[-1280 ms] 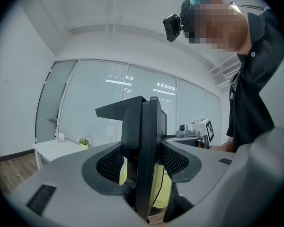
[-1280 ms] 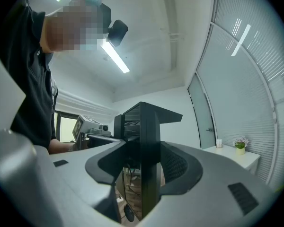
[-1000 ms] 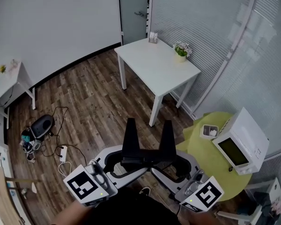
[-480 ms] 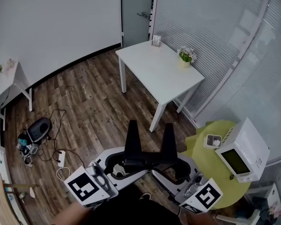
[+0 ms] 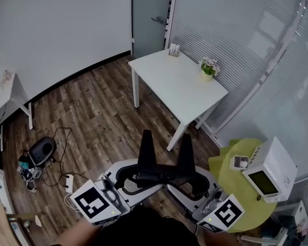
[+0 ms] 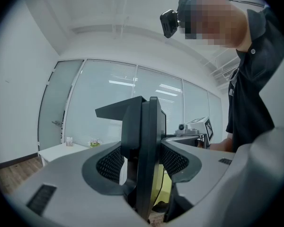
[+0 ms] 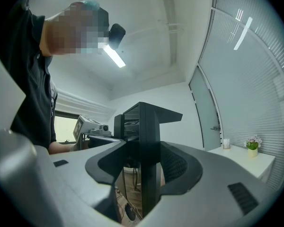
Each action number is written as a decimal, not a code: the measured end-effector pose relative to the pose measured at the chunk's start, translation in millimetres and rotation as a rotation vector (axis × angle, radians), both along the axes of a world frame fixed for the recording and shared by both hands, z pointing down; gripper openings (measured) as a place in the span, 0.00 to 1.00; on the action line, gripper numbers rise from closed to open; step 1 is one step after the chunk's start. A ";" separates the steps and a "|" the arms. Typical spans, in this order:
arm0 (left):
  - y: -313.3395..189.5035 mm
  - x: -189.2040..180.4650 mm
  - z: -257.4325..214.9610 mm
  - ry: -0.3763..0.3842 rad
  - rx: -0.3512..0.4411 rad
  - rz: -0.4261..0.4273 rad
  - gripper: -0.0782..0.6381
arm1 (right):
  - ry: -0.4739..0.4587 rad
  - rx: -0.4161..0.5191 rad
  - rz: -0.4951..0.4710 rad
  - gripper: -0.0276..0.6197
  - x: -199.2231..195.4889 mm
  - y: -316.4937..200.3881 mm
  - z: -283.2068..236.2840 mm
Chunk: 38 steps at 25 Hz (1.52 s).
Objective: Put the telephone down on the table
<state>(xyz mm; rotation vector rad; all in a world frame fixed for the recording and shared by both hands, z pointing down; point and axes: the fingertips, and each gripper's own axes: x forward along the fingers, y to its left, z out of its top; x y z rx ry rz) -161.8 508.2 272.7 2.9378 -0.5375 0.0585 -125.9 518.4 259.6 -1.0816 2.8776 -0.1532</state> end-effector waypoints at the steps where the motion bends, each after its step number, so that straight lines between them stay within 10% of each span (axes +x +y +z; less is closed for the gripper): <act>1: -4.9 -6.6 0.7 0.000 -0.002 0.002 0.45 | -0.001 0.000 0.003 0.41 -6.6 -4.8 0.6; 19: -101.2 -63.3 15.5 0.006 -0.021 -0.026 0.45 | -0.012 -0.028 -0.032 0.41 -63.0 -102.8 15.4; 38: -262.0 -11.3 7.7 -0.016 -0.032 -0.054 0.45 | -0.017 -0.036 -0.074 0.40 -11.4 -267.8 12.1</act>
